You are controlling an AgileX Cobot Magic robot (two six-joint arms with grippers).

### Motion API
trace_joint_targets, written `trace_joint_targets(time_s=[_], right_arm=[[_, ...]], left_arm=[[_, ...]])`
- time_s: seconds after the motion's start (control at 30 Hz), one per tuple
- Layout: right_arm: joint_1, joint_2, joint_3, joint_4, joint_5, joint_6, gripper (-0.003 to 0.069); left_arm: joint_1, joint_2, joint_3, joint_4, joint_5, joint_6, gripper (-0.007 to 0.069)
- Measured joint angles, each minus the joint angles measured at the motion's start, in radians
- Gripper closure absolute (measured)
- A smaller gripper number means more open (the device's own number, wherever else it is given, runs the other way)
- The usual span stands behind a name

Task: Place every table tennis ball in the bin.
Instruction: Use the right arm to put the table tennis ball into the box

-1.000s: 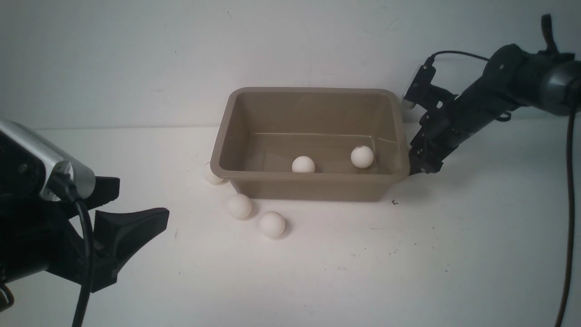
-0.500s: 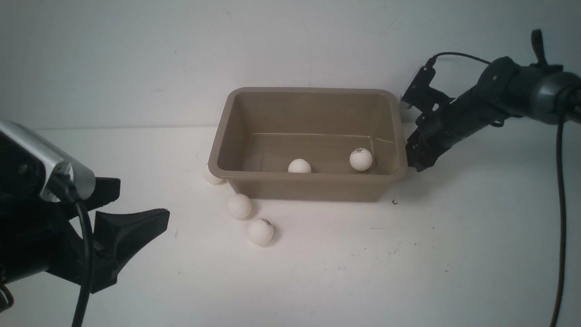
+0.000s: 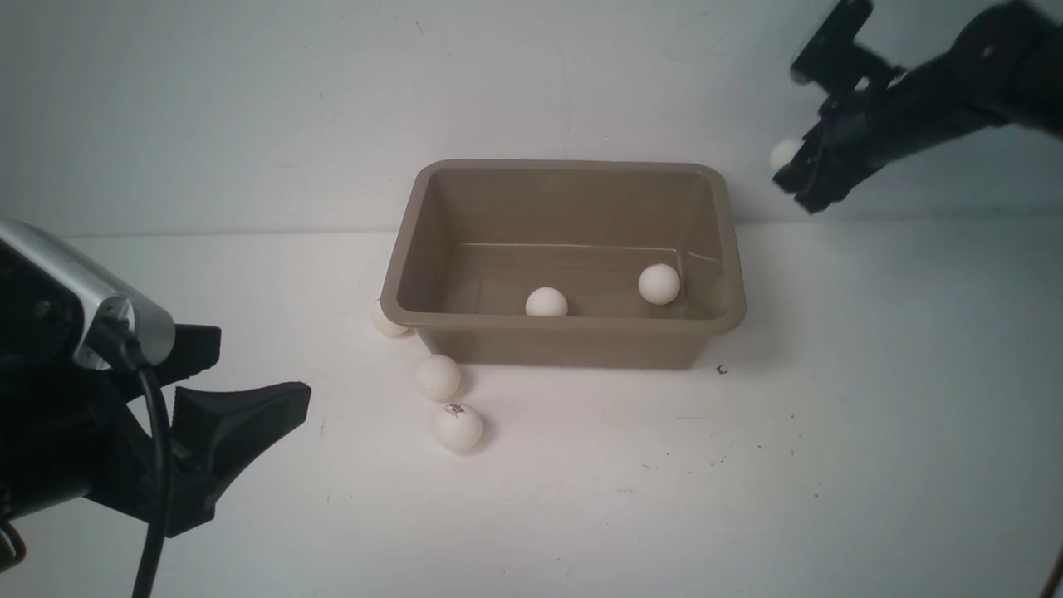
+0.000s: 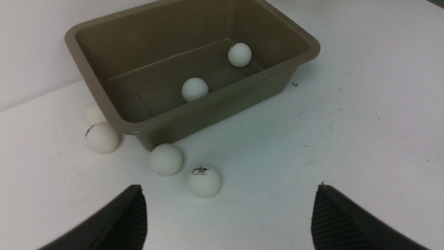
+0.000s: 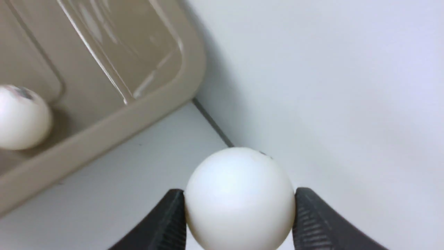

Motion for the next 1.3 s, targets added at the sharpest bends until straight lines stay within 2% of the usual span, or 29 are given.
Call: trace_joint_targets(time_s=[0.3,0.57,0.9,0.97,1.03,1.13,1.3], right_arm=[[0.064,-0.075,-0.001,0.22,0.271,-0.11,0.03],[0.145,-0.068,-0.001,0.263,0.283,-0.116,0.03],[0.151,0.056,-0.001,0.278,0.23,-0.107,0.0292],[0.151,0.066,-0.001,0.293,0.207,-0.107,0.0242],[0.151,0.068,-0.001,0.325,0.172,-0.11,0.0148],[0.151,0.064,-0.001,0.381,0.147,-0.134,0.0074],[0.151,0.027,-0.001,0.448,0.14,-0.167,0.0047]], left_arm=[[0.0,0.0,0.0,0.0,-0.002,-0.002,0.0048],[0.0,0.001,0.0,0.0,-0.006,-0.002,0.0048],[0.0,0.117,0.0,0.0,-0.007,-0.003,0.0048],[0.0,0.154,0.0,0.0,-0.009,-0.003,0.0048],[0.0,0.196,0.0,0.0,-0.011,-0.003,0.0048],[0.0,0.245,0.0,-0.002,-0.018,-0.003,0.0048],[0.0,0.353,-0.004,-0.065,-0.038,0.004,0.0048]])
